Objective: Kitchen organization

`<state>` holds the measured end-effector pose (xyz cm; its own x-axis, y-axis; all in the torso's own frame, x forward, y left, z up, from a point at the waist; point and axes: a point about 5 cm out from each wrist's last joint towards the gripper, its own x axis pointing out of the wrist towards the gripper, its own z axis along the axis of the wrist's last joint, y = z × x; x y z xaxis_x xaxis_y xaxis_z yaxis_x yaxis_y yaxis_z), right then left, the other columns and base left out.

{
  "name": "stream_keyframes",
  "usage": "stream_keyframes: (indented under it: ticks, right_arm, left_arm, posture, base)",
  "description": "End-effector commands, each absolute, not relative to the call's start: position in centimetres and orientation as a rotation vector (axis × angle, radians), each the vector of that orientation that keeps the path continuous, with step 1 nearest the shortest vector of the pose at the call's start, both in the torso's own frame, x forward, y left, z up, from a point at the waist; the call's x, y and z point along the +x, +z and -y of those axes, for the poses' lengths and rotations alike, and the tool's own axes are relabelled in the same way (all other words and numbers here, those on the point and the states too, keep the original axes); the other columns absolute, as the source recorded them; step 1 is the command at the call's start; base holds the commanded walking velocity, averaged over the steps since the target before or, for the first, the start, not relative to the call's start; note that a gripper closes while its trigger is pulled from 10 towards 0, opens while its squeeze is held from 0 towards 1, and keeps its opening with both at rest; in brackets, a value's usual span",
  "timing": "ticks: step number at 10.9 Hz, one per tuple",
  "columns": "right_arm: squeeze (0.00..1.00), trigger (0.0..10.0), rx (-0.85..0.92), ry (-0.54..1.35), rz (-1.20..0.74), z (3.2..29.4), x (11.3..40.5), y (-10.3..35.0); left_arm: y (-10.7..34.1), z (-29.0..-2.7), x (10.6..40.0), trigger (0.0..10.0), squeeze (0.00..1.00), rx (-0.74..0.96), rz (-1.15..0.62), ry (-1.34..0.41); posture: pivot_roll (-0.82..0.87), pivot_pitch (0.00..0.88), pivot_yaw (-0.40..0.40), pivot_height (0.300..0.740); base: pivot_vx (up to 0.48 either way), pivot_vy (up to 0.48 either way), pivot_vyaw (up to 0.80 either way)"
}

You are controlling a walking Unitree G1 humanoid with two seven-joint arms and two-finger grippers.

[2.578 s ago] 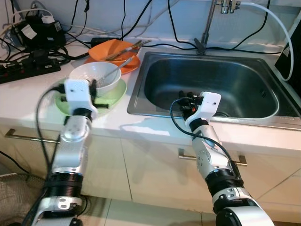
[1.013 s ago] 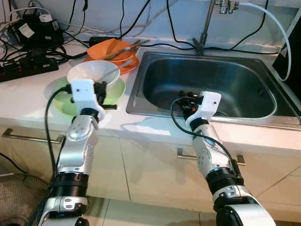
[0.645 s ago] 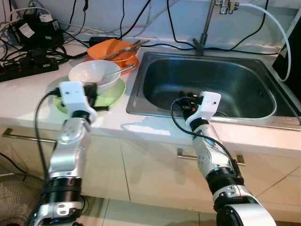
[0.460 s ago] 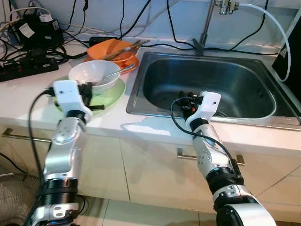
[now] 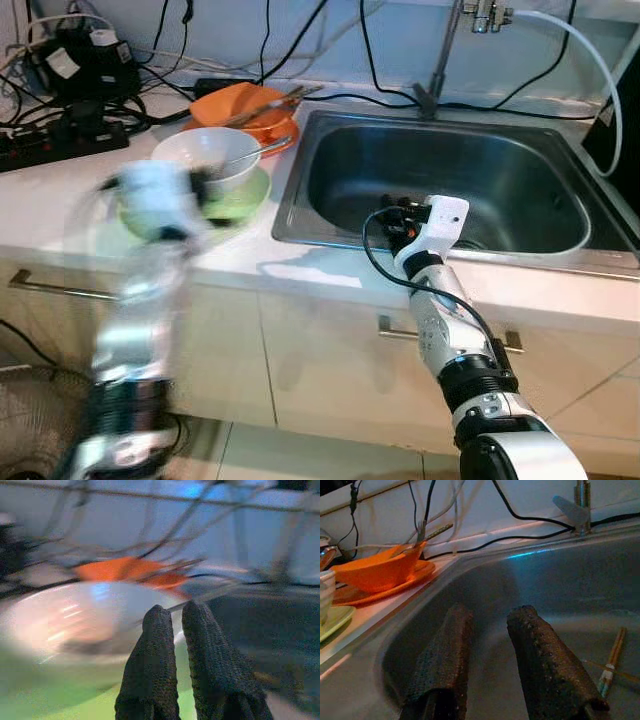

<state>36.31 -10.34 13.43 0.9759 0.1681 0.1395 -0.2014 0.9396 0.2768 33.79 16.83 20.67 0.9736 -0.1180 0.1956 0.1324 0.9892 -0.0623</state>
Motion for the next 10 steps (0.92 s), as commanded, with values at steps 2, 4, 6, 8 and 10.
stream_keyframes:
  ticks: [2,4,6,8,10]
  right_arm:
    - [0.00,10.0,0.289,0.187,0.086,10.4,36.3,12.9]
    - [0.00,10.0,0.287,0.183,0.087,10.6,36.3,12.8]
    - [0.00,10.0,0.286,0.177,0.090,10.6,36.2,12.8]
    - [0.00,10.0,0.285,0.172,0.088,10.8,36.2,12.6]
    - [0.00,10.0,0.285,0.173,0.084,10.8,36.2,12.6]
  left_arm:
    - [20.6,-15.9,34.7,10.0,0.00,-0.096,0.172,-0.163]
    - [20.1,-15.2,35.8,10.0,0.00,-0.137,0.145,-0.161]
    - [20.1,-15.3,37.3,10.0,0.00,-0.180,0.133,-0.136]
    - [20.3,-15.9,37.5,10.0,0.00,-0.185,0.147,-0.112]
    - [20.1,-17.0,37.4,10.0,0.00,-0.197,0.147,-0.072]
  posture:
    - [0.16,0.016,0.010,0.740]
    - [0.16,0.011,0.014,0.740]
    - [0.14,0.003,0.024,0.740]
    - [0.15,0.009,0.019,0.740]
    - [0.16,0.013,0.013,0.740]
  base:
    - [0.000,0.000,0.00]
    - [0.000,0.000,0.00]
    - [0.000,0.000,0.00]
    - [0.000,0.000,0.00]
    - [0.000,0.000,0.00]
